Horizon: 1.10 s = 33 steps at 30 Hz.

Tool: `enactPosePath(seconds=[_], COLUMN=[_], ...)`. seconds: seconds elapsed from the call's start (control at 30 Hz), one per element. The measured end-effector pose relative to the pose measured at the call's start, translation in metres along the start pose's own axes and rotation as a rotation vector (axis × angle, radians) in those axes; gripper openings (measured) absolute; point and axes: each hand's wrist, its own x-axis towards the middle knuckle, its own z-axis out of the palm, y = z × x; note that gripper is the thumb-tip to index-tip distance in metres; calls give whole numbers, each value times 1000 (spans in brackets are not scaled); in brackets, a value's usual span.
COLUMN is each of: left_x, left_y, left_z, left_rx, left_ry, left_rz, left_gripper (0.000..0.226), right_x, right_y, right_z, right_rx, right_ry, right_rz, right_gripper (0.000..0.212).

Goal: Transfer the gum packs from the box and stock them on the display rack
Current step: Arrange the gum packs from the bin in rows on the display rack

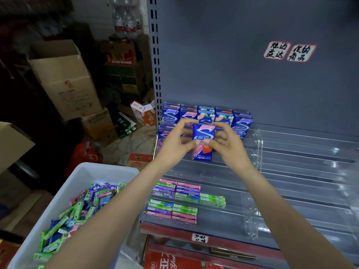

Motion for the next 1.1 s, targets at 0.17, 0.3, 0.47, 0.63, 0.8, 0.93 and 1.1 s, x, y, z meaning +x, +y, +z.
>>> enactPosePath(seconds=[0.17, 0.3, 0.47, 0.63, 0.8, 0.93, 1.1], left_x=[10, 14, 15, 15, 13, 14, 10], left_y=[-9, -15, -18, -17, -20, -22, -25], left_z=[-18, -26, -25, -26, -23, -20, -15], left_rx=[884, 1198, 1258, 1252, 1235, 1243, 1238], left_ry=[103, 15, -33, -26, -1, 24, 74], left_rz=[199, 192, 152, 166, 165, 165, 166], left_gripper=[54, 60, 57, 55, 55, 54, 55], right_x=[2, 6, 9, 10, 5, 3, -3], right_y=[19, 26, 36, 36, 31, 31, 38], right_z=[-13, -8, 8, 21, 26, 31, 46], right_rx=[-34, -112, -302, -391, -429, -563, -434], right_ry=[197, 232, 242, 234, 224, 145, 124], right_rz=[32, 2, -31, 6, 12, 43, 24], right_gripper=[38, 35, 36, 38, 55, 62, 51])
